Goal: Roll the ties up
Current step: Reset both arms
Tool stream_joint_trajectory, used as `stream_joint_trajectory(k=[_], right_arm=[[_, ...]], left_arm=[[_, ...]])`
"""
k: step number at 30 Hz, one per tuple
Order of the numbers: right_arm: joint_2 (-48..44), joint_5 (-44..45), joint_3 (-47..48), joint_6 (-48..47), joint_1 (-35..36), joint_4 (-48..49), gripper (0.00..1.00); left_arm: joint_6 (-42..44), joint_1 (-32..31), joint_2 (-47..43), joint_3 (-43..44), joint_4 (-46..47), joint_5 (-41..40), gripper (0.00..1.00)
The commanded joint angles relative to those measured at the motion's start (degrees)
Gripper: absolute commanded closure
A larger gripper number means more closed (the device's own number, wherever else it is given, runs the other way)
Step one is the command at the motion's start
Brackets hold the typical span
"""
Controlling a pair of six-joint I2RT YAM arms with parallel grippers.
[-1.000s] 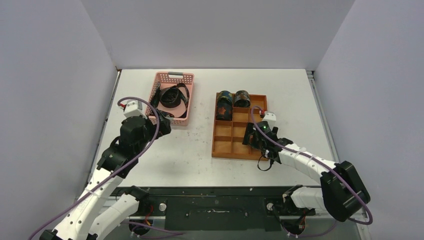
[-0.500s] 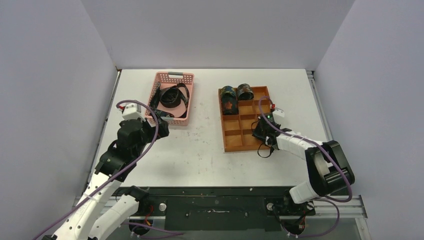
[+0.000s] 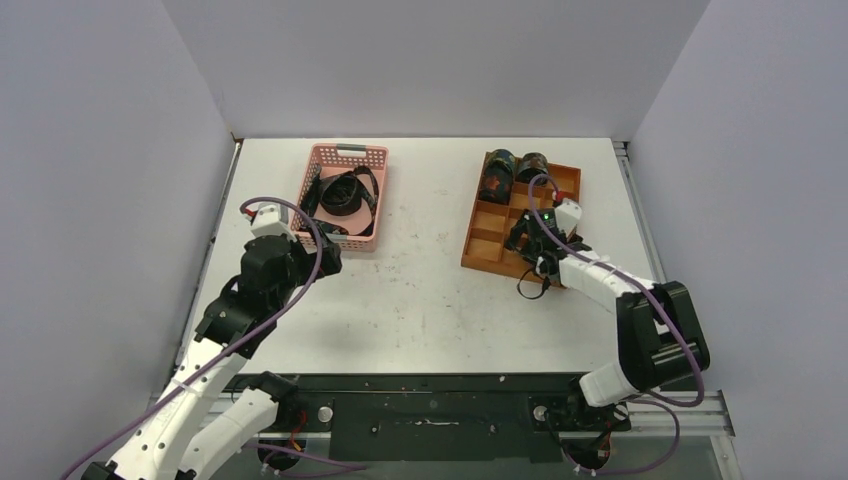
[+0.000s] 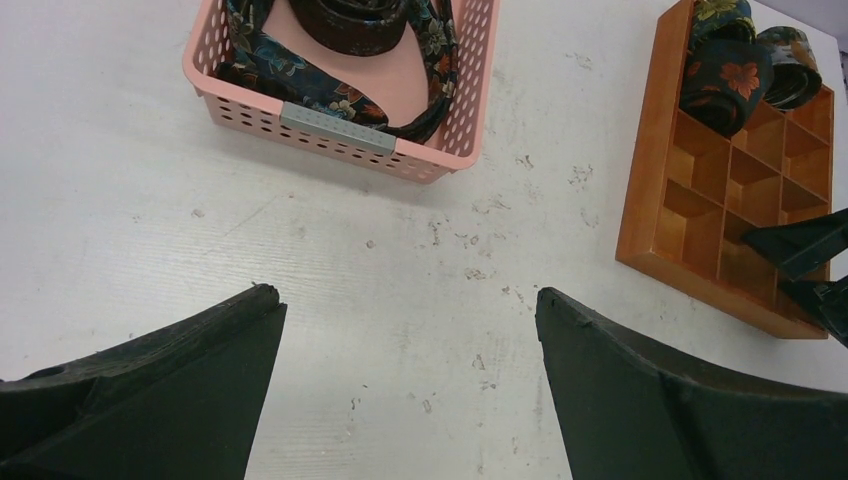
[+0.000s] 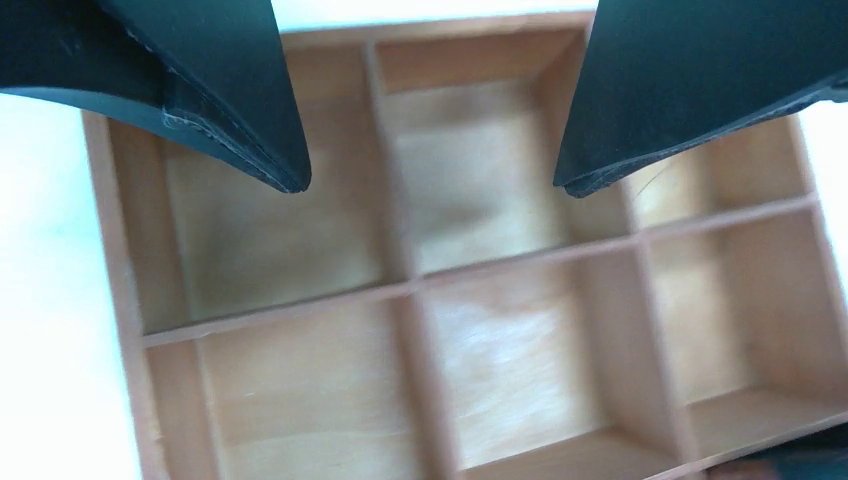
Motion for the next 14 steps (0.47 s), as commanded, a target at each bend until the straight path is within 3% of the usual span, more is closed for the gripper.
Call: stream_joint_trajectory(k=[1,8,14], right_arm=[[-8.03,4.94,3.97,-3.6,7.82,-2.52,0.04],[-20.63,3.41,-0.5,-10.83,19.18,-2.7,0.08],[-30.67,1.53,-8.6,-9.64,19.74,2.13,0.09]], left_arm=[[1.16,0.31,-0.35,0.57,1.71,0.71,0.04],[1.1,0.33,0.37,1.01,1.71,0.84,0.04],[0.46,0.41,1.42,1.48,1.28,-0.22,0.04]])
